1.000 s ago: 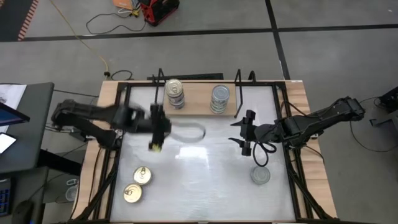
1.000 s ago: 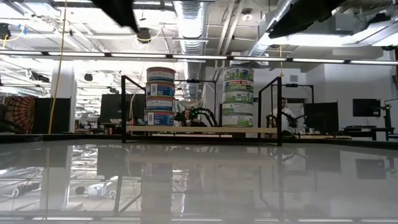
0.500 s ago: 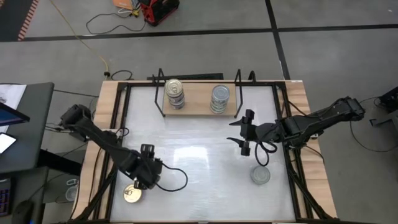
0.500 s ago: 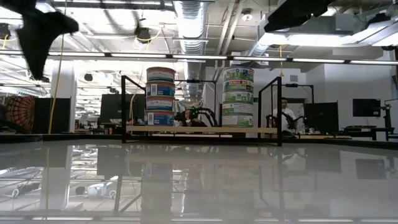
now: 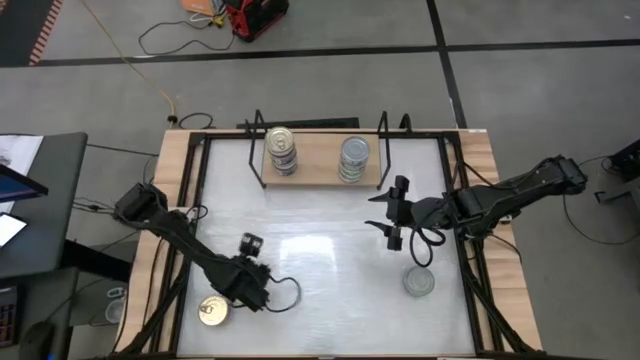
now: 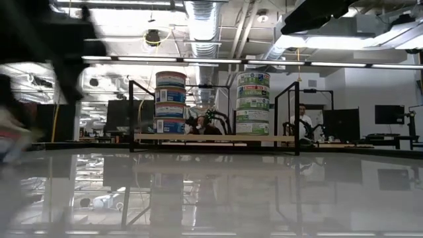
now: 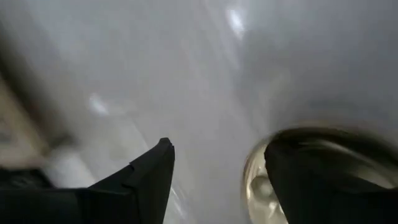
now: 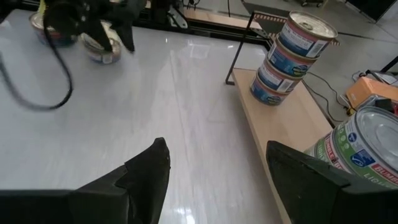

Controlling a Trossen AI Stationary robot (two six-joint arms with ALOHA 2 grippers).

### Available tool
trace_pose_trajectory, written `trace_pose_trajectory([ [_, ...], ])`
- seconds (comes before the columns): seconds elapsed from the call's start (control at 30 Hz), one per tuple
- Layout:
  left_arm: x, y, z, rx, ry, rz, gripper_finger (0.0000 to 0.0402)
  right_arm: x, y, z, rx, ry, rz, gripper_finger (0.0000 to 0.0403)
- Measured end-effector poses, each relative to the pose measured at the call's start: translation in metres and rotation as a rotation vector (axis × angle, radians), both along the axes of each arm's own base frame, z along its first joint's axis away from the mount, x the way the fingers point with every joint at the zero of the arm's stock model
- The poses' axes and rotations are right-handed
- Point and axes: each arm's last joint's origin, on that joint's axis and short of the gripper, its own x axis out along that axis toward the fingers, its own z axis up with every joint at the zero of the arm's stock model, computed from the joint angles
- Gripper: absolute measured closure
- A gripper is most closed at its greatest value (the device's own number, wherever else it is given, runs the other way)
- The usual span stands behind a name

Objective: Stack canned seafood by type on shelf
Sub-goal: Stack the blue pink tuna can on top of the blue pink tuna can on the shelf

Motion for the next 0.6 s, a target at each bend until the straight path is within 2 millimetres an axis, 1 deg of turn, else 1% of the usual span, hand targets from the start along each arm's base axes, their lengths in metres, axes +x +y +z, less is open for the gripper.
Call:
trace_pose_trajectory([
  [0.13, 0.03, 0.0, -0.014, 0.111, -0.271, -0.038, 0.0166, 0.0, 0.0, 0.0, 0.0, 0.0, 0.0, 0.0111],
  [0.17, 0.037, 0.003, -0.012, 0.114, -0.321, -0.042, 0.0166, 0.0, 0.0, 0.0, 0.0, 0.0, 0.0, 0.0111],
  [0.23, 0.049, 0.007, -0.007, 0.12, -0.396, -0.051, 0.0168, 0.0, 0.0, 0.0, 0.003, 0.002, -0.002, 0.0111],
  [0.33, 0.058, 0.018, -0.007, 0.188, -0.42, -0.035, 0.0168, -0.001, 0.0, -0.001, 0.003, 0.009, -0.002, 0.0111],
  [0.4, 0.057, 0.023, 0.006, 0.233, -0.435, -0.037, 0.0169, -0.001, 0.0, -0.001, 0.003, 0.013, -0.002, 0.0111],
  [0.43, 0.058, 0.024, 0.016, 0.226, -0.464, -0.039, 0.0169, -0.001, 0.0, -0.001, 0.003, 0.012, -0.002, 0.0111],
  [0.5, 0.059, 0.025, 0.035, 0.166, -0.507, -0.038, 0.0169, -0.001, 0.0, -0.001, 0.002, 0.012, -0.002, 0.0111],
  [0.6, 0.057, 0.03, 0.055, 0.053, -0.545, 0.0, 0.0169, -0.001, 0.0, -0.001, 0.002, 0.012, -0.004, 0.0111],
])
